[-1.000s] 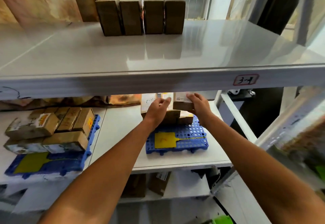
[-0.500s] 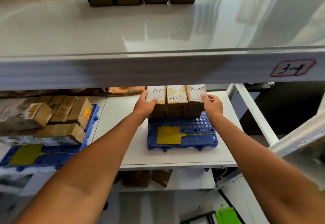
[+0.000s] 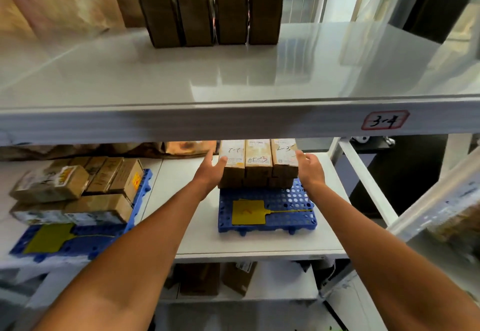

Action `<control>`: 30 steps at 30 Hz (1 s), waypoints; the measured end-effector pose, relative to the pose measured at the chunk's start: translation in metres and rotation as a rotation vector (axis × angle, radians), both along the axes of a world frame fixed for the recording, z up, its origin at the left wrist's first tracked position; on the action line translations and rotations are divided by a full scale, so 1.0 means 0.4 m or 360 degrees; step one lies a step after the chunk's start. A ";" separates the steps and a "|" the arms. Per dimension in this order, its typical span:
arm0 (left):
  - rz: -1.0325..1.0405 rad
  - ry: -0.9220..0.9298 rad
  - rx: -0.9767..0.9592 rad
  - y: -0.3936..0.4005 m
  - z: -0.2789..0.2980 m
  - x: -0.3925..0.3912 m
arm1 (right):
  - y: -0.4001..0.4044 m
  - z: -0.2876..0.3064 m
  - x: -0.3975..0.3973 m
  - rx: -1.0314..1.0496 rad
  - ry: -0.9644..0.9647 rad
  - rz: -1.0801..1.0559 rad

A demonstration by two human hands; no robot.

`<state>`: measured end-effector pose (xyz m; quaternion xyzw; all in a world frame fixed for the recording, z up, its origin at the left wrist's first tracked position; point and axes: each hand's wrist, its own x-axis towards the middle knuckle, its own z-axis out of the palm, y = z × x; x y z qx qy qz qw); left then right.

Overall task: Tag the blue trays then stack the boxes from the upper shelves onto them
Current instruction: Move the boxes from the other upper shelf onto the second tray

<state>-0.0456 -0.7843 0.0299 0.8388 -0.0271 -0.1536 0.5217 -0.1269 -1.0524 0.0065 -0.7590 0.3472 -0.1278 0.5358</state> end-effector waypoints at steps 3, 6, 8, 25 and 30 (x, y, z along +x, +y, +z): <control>0.0030 -0.0078 0.0204 0.058 0.035 -0.048 | 0.027 0.039 -0.055 -0.0173 0.0043 -0.0080; -0.0049 -0.0223 0.0532 0.132 0.093 -0.097 | 0.064 0.097 -0.130 -0.0490 0.0098 0.0078; -0.0156 -0.0319 0.0724 0.183 0.138 -0.149 | 0.103 0.141 -0.193 -0.0705 0.0184 0.0267; -0.0200 -0.0850 0.0700 0.540 0.594 -0.692 | 0.616 0.618 -0.693 -0.1349 0.0036 0.0695; -0.0107 -0.0953 0.0612 0.598 0.720 -0.712 | 0.693 0.746 -0.691 -0.1484 -0.0126 0.0684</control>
